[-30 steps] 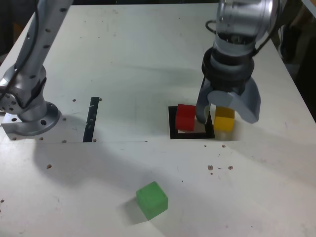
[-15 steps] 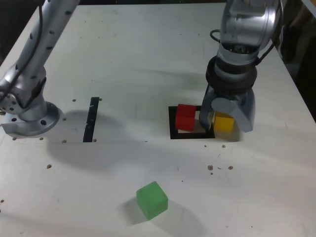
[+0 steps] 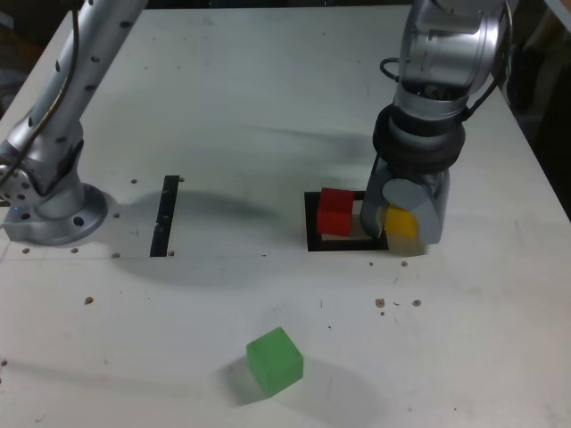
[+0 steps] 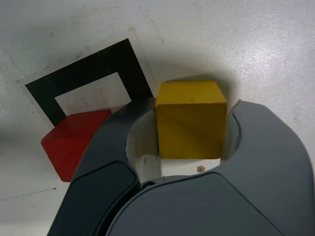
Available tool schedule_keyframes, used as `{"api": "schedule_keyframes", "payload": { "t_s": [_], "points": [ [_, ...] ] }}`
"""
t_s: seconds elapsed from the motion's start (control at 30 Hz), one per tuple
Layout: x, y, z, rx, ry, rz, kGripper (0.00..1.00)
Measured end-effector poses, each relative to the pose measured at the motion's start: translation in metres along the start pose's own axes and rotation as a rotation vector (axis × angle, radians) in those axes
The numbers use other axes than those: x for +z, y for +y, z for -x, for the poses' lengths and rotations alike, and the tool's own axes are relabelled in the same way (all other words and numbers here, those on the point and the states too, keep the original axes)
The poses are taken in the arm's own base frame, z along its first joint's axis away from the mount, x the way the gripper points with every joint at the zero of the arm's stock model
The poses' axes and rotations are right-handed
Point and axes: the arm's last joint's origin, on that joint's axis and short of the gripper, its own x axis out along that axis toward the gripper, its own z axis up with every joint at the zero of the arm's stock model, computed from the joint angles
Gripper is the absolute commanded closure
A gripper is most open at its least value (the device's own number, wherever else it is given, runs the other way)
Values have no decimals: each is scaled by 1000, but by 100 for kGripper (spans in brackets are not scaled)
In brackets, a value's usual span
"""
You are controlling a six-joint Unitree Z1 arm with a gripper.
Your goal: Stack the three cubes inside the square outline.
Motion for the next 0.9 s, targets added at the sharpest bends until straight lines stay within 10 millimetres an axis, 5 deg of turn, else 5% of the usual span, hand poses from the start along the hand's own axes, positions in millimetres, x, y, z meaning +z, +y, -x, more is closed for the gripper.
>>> {"api": "schedule_keyframes", "payload": {
  "t_s": [0.37,0.6,0.77,0.9],
  "points": [
    [-3,1,6,22,-5,-5,84],
    [-20,-15,50,46,-52,-19,84],
    [-49,-32,93,66,-86,-34,84],
    [-79,-34,100,74,-60,-17,84]
  ]
}}
